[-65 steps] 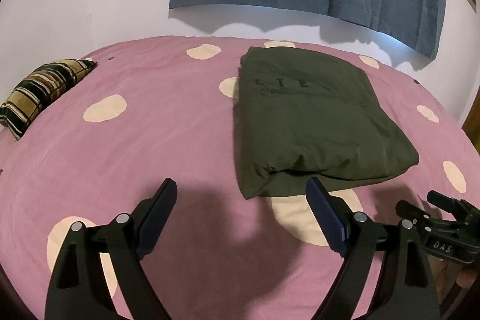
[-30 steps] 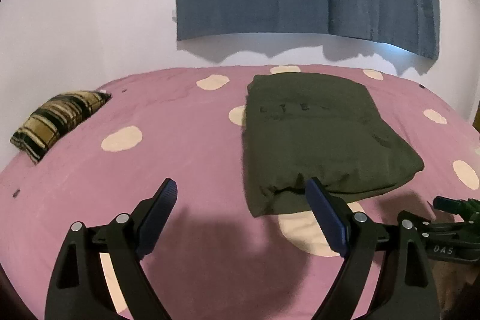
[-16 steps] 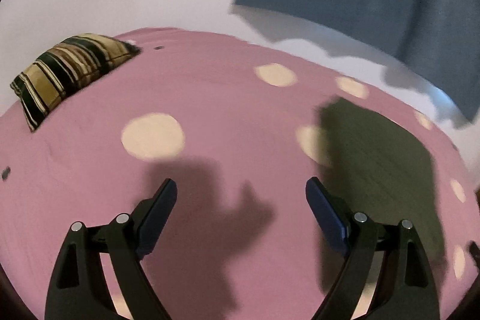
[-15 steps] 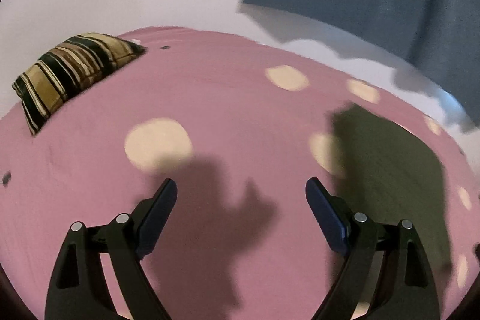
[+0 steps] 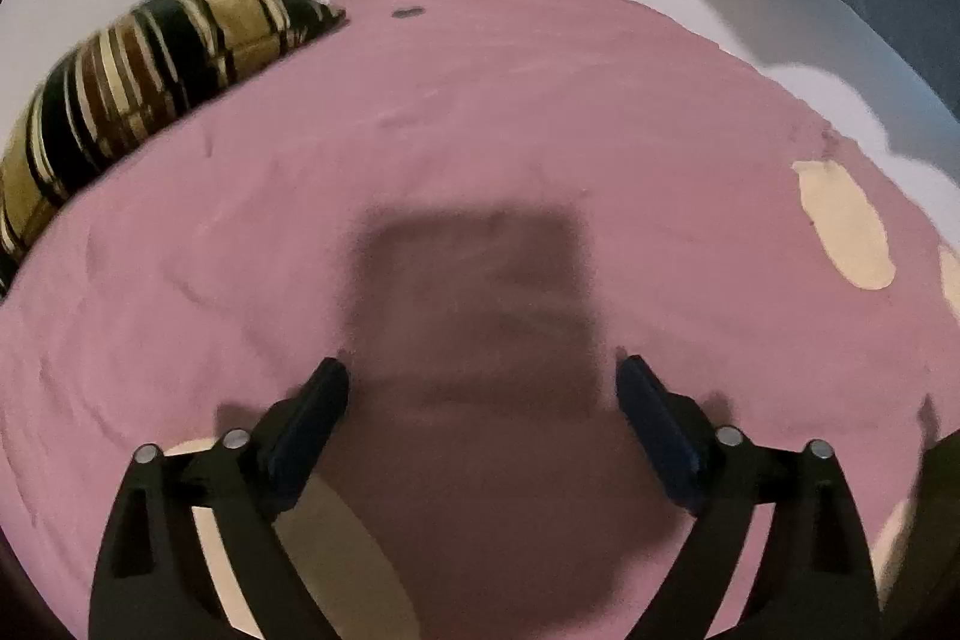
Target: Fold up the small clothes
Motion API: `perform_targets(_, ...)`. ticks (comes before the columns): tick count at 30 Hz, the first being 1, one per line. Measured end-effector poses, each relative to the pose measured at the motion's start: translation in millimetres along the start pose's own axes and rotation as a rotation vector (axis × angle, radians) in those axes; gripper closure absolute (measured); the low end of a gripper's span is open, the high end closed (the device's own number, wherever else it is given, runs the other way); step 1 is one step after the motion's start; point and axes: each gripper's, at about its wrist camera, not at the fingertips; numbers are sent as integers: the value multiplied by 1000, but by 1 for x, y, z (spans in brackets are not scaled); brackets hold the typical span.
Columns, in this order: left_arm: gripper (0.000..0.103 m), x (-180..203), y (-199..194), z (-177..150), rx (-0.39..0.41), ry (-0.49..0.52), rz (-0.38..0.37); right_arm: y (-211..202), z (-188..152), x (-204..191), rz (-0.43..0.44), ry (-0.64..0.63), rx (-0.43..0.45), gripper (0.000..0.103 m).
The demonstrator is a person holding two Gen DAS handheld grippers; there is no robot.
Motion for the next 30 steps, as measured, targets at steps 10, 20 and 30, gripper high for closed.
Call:
perform_targets(10, 5, 0, 1, -3, -22, 2, 27, 23, -3, 9, 30, 27, -84, 2)
perform_targets(20, 5, -2, 3, 1, -19, -1, 19, 24, -2, 12, 54, 44, -84, 2)
perform_targets(30, 5, -4, 5, 0, -13, 2, 19, 26, 2, 10, 44, 33, -84, 2)
Point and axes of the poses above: each gripper's, at about its wrist camera, not at the fingertips, and y roughly the way its jaws point, x to its right, z to its top, and after that the axes turned 2 degrees about z, right-handed
